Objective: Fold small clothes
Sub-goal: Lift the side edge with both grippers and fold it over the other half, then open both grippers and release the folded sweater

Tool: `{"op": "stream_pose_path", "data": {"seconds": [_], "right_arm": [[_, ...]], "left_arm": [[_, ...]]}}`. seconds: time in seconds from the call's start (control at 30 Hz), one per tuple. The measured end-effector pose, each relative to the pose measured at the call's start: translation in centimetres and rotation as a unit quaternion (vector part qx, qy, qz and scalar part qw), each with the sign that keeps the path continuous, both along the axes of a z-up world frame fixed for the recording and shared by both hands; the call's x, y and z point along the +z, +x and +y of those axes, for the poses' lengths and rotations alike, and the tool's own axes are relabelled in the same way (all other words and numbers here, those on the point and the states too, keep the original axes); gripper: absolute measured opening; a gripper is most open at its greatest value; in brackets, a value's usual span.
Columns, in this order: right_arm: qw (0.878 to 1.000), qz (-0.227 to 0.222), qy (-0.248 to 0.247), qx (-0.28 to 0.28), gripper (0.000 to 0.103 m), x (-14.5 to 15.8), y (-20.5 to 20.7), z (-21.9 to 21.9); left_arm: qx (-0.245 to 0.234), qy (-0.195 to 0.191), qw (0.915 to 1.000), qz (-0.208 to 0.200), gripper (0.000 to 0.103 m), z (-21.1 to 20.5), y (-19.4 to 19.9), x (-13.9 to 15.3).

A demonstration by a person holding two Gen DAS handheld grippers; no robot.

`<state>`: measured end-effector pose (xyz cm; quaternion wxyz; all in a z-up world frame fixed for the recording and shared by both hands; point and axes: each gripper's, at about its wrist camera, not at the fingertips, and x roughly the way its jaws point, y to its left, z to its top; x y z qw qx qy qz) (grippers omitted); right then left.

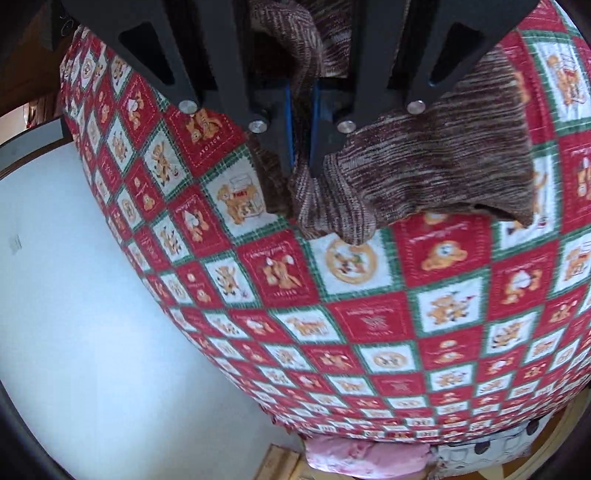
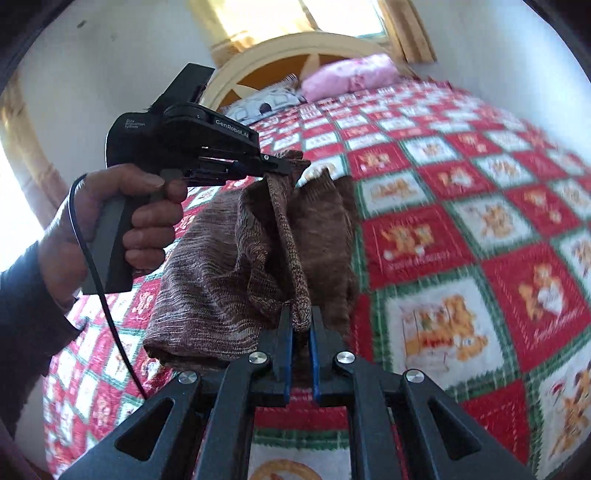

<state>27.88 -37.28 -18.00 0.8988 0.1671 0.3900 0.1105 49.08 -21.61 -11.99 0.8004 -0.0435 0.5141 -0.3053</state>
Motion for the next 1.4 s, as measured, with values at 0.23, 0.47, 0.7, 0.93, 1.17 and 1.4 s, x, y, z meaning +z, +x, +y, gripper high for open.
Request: {"op": "stream_pose_path", "data": {"seconds": [0.23, 0.47, 0.7, 0.93, 1.17, 1.4], "right_arm": [[0.996, 0.043, 0.074, -0.032, 0.019, -2.0, -1.6, -3.1], [0.998, -0.028, -0.03, -0.043, 0.041, 3.0, -1.3, -2.1], [0.999, 0.034, -0.015, 0.036, 0.043, 2.0, 8.8, 2.9], [0.996, 0.09, 0.009, -0.022, 0.009, -1.7, 10.8, -0.5], [0.996, 0.025, -0.078, -0.043, 0.027, 1.9, 10.3, 0.8], [0.984, 0.08, -0.157, 0.021, 0.026, 0.8, 17.4, 4.9]], "left_arm": [[-0.002, 0.005, 0.9977, -0.068, 0.047, -0.2, -3.1, 2.6], [0.078, 0.125, 0.9717, -0.185, 0.078, 8.8, -9.8, 1.7], [0.11, 0.099, 0.9809, -0.127, 0.078, 12.2, -13.3, -3.4], [0.118, 0.097, 0.9795, -0.131, 0.096, 12.4, -14.4, -6.2], [0.129, 0.087, 0.98, -0.124, 0.101, 12.5, -14.2, -6.5], [0.125, 0.082, 0.9806, -0.126, 0.103, 12.9, -14.9, -6.7]]}}
